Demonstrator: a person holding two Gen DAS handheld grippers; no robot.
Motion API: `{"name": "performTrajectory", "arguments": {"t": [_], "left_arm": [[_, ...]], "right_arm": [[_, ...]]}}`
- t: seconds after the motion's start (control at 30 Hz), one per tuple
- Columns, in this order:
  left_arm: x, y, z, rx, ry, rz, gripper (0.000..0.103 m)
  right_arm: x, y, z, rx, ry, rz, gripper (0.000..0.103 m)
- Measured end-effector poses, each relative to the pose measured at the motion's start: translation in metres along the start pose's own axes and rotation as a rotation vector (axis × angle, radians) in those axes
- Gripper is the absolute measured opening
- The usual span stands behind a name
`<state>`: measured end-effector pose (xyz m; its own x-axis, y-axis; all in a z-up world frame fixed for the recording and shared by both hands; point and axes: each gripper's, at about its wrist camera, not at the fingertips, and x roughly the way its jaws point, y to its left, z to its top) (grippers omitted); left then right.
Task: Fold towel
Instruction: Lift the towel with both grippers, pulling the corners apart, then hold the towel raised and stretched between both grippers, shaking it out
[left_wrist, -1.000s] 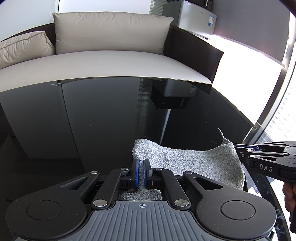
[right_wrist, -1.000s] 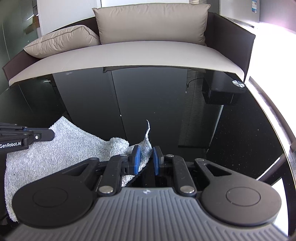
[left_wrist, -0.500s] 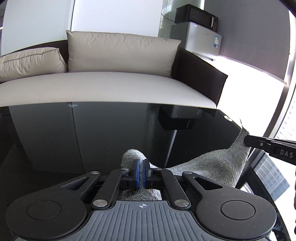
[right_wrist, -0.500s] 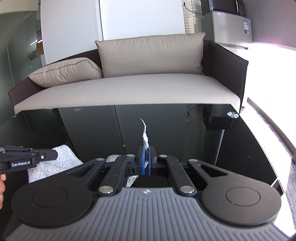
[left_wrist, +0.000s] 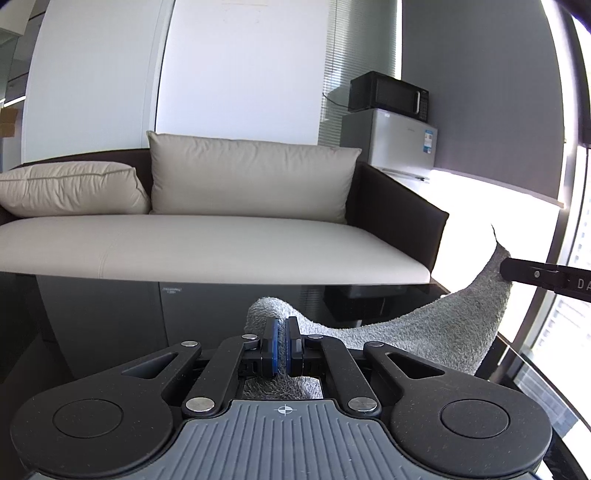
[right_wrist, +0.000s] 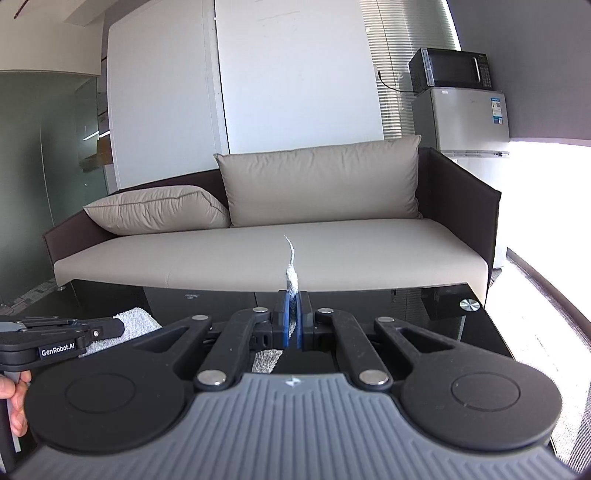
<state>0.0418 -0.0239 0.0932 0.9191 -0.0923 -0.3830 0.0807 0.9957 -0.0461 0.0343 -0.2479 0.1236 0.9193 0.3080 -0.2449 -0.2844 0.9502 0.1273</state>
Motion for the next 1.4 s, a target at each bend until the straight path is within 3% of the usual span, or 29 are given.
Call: {"name": "performTrajectory", "arguments": {"t": [0.57,0.77,1.1,1.4], "left_arm": [[-0.075,-0.043,0.043,0.058,-0.13,0.054,0.004],[-0.08,-0.053,0.04,0.073,-0.134,0.089,0.004],[-0.095,-0.056,0.025,0.06,-0.118,0.073,0.004],[-0.145,-0.057,0.031,0.062,-0.175,0.062,0.004]], "right_arm": [[-0.085,0.016,0.053,-0.049,-0.156,0.029,0.003],[-0.097,0.014,0.054,-0.052,-0.152,0.019,0.003],[-0.12,0.022,0.051,-0.071,-0.157,0.02,0.003],[-0.169,0.041,0.059,-0.101,-0.195,0.016,0.003]]}}
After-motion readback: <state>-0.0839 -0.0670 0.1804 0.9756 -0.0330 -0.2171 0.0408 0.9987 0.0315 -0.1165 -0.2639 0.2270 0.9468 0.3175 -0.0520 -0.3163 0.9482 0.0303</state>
